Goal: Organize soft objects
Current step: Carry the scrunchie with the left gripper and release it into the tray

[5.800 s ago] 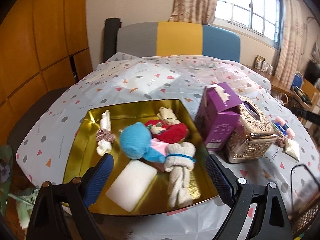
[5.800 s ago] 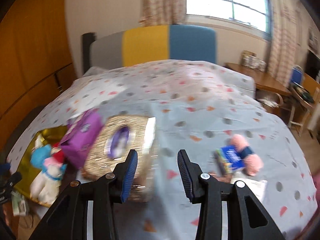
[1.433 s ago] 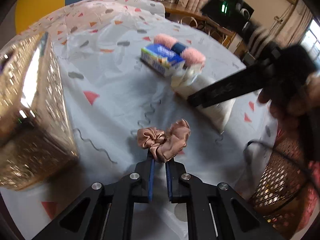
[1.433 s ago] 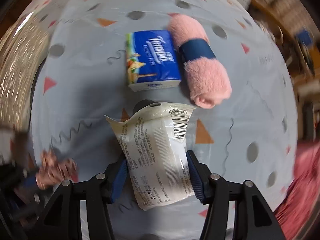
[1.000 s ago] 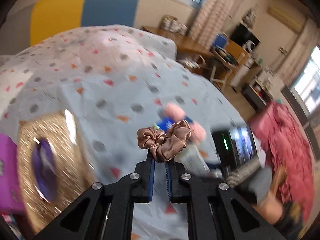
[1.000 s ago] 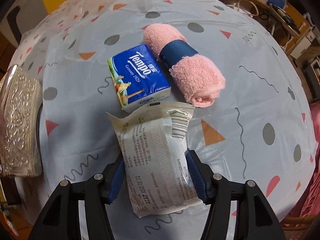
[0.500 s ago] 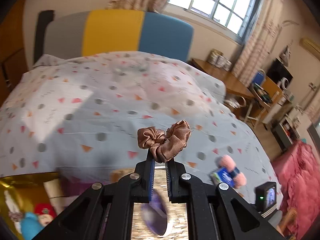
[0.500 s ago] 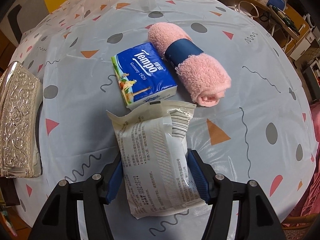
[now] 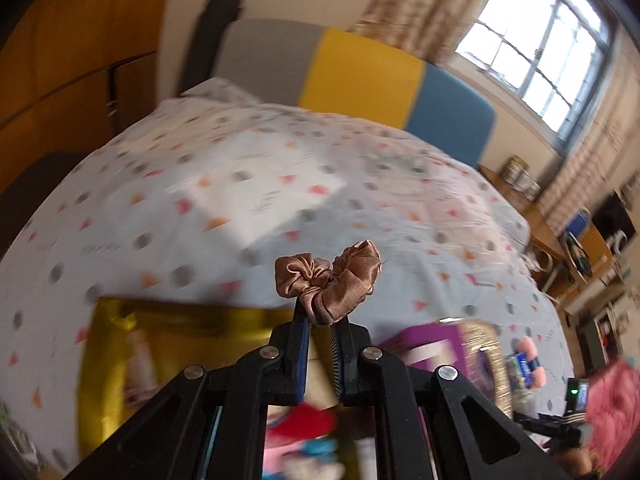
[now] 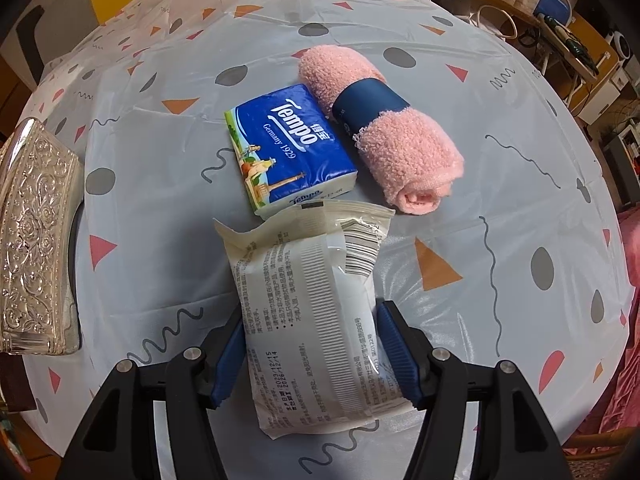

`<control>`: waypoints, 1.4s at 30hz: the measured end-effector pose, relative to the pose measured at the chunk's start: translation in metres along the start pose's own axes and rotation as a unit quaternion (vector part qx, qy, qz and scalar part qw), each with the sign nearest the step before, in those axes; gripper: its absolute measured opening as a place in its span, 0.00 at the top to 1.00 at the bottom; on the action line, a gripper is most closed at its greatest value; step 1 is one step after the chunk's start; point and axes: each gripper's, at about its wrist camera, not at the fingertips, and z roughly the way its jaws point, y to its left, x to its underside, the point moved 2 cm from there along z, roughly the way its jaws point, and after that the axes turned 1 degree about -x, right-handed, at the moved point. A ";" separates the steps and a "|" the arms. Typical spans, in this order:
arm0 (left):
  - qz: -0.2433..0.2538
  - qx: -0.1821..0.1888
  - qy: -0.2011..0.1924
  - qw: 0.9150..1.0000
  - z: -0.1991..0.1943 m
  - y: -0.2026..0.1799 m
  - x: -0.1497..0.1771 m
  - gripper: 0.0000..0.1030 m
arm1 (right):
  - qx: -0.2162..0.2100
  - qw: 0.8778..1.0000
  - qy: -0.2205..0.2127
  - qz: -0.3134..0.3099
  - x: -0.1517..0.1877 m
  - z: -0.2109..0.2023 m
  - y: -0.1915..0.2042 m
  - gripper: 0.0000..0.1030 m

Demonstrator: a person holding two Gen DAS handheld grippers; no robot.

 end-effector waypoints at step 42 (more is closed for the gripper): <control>0.029 -0.110 -0.027 0.993 -0.040 0.032 0.129 0.28 | 0.031 0.997 -0.039 -0.059 0.010 -0.008 0.016 0.43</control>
